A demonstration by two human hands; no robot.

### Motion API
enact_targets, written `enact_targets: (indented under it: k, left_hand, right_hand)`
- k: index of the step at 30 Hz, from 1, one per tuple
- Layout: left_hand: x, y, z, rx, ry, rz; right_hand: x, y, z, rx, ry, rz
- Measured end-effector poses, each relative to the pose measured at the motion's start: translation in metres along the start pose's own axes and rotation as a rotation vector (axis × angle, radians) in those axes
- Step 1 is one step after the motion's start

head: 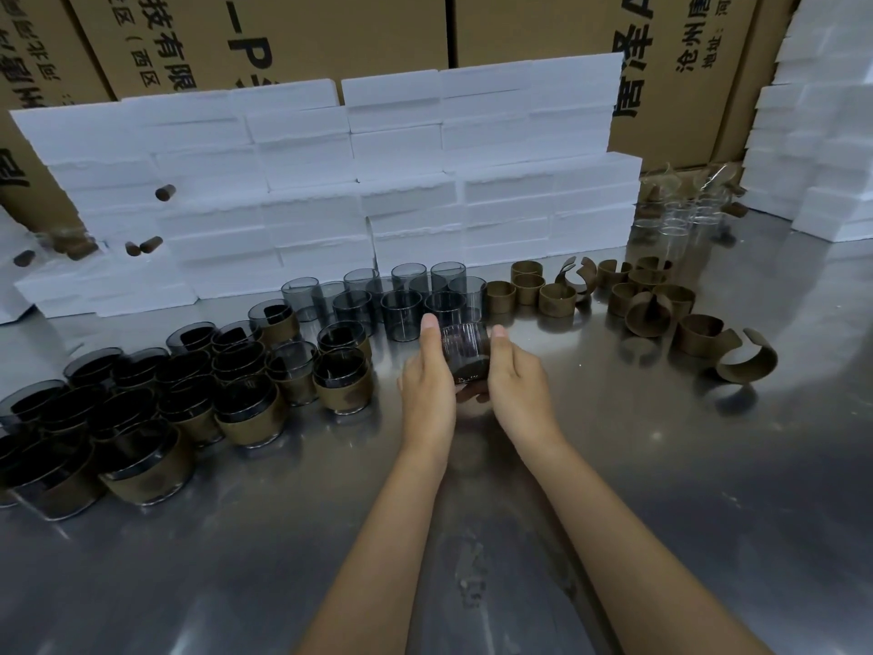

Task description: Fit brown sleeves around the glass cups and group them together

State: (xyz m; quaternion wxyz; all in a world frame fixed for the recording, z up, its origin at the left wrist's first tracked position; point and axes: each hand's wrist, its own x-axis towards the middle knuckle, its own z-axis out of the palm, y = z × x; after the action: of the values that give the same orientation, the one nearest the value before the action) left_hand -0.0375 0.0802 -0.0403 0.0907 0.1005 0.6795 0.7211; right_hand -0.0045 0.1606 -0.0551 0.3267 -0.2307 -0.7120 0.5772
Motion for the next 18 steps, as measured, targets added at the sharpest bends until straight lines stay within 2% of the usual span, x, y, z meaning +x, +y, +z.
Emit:
enact_targets:
  k: [5, 7, 10, 13, 18]
  left_hand:
    - [0.006, 0.001, -0.007, -0.090, 0.061, 0.054]
    - [0.007, -0.001, -0.006, -0.097, 0.034, 0.074]
    - [0.004, -0.001, -0.001, -0.107, -0.018, 0.109]
    - [0.004, -0.003, 0.000, -0.057, -0.064, 0.136]
    - [0.001, -0.009, 0.001, 0.032, -0.191, 0.136]
  right_hand:
    - [0.002, 0.002, -0.001, 0.166, 0.047, -0.074]
    - [0.005, 0.001, -0.001, 0.324, 0.049, 0.021]
    - [0.007, -0.003, -0.006, 0.546, -0.036, 0.196]
    - [0.007, -0.007, -0.011, 0.559, -0.100, 0.242]
    - [0.008, -0.006, -0.016, 0.607, -0.092, 0.279]
